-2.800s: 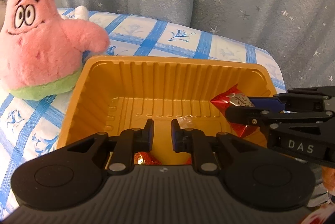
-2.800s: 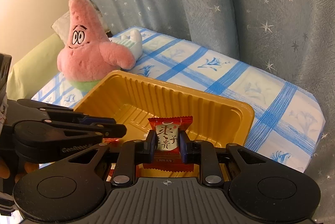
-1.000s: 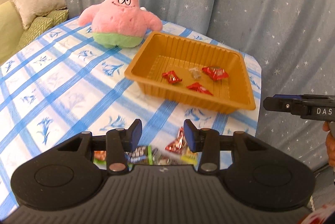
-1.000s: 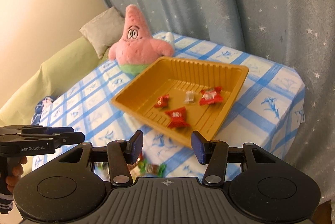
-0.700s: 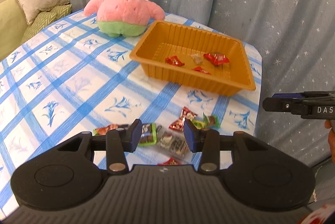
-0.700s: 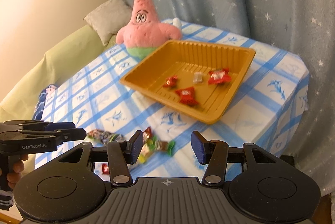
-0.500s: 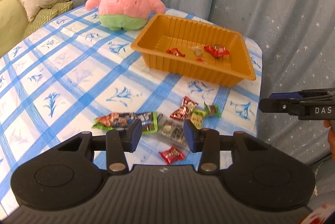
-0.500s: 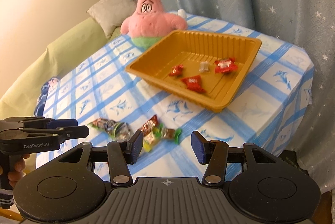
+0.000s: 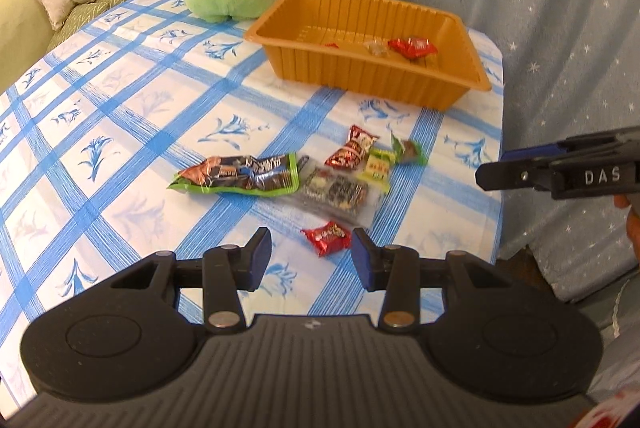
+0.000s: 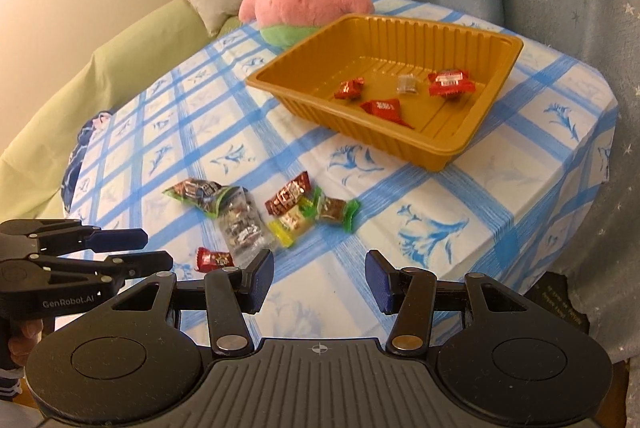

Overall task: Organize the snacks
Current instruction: 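Move both open tools back toward the snack pile, then grasp a small red candy with the left tool while the right tool grasps a green-wrapped candy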

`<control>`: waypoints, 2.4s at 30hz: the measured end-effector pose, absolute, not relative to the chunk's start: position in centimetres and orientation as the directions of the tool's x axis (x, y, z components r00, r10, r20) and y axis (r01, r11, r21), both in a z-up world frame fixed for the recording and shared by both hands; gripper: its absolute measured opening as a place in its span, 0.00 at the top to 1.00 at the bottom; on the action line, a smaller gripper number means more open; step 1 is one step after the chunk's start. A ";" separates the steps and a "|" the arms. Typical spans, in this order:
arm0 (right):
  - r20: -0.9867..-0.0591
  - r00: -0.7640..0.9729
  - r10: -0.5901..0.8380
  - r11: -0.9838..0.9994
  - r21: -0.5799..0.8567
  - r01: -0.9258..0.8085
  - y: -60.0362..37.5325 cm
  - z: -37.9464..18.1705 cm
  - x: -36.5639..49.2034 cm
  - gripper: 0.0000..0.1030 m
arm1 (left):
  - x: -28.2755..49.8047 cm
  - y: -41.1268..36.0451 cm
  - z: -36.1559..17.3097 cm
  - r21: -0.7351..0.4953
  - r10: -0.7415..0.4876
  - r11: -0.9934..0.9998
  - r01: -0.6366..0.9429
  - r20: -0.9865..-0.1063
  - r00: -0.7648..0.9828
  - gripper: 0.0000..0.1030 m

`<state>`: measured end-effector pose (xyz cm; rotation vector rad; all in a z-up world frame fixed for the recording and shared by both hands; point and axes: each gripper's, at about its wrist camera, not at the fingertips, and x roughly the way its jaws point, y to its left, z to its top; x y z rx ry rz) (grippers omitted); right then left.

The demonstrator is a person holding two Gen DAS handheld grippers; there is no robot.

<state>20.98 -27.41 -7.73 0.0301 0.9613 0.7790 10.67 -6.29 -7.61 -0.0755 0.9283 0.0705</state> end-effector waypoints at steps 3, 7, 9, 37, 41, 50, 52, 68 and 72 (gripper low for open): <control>-0.730 0.321 0.603 0.735 0.354 -0.578 -27.4 -8.1 21.1 0.50 | 10.7 -6.6 -8.3 -0.010 0.036 0.997 -0.073 -0.806 0.591 0.61; -0.738 0.312 0.599 0.739 0.358 -0.571 -27.5 -8.5 21.2 0.50 | 11.1 -7.2 -8.9 0.042 0.050 0.999 -0.027 -0.803 0.594 0.61; -0.740 0.309 0.598 0.741 0.363 -0.565 -27.5 -8.7 21.3 0.50 | 11.6 -7.6 -9.3 0.069 0.054 0.998 0.002 -0.802 0.595 0.61; -0.761 0.297 0.577 0.772 0.388 -0.503 -28.3 -10.0 22.9 0.50 | 13.8 -8.2 -11.9 0.053 -0.017 0.991 0.120 -0.854 0.521 0.65; -0.762 0.292 0.579 0.769 0.391 -0.506 -28.0 -10.0 23.0 0.50 | 14.5 -8.2 -12.1 0.059 -0.024 0.988 0.144 -0.855 0.518 0.65; -0.760 0.292 0.580 0.769 0.393 -0.505 -28.0 -10.0 23.0 0.50 | 14.7 -8.2 -12.5 0.022 -0.053 0.990 0.140 -0.859 0.510 0.83; -0.760 0.291 0.582 0.766 0.393 -0.508 -28.0 -10.1 23.1 0.50 | 14.6 -8.1 -12.4 0.021 -0.048 0.992 0.127 -0.857 0.514 0.85; -0.731 0.342 0.591 0.644 0.172 -0.745 -24.6 -10.8 24.0 0.51 | 12.5 -3.7 -9.7 0.012 0.064 0.995 -0.096 -0.824 0.563 0.85; -0.732 0.349 0.585 0.587 0.085 -0.805 -23.6 -11.4 24.4 0.51 | 12.0 -3.0 -9.3 0.000 0.076 0.991 -0.134 -0.823 0.563 0.85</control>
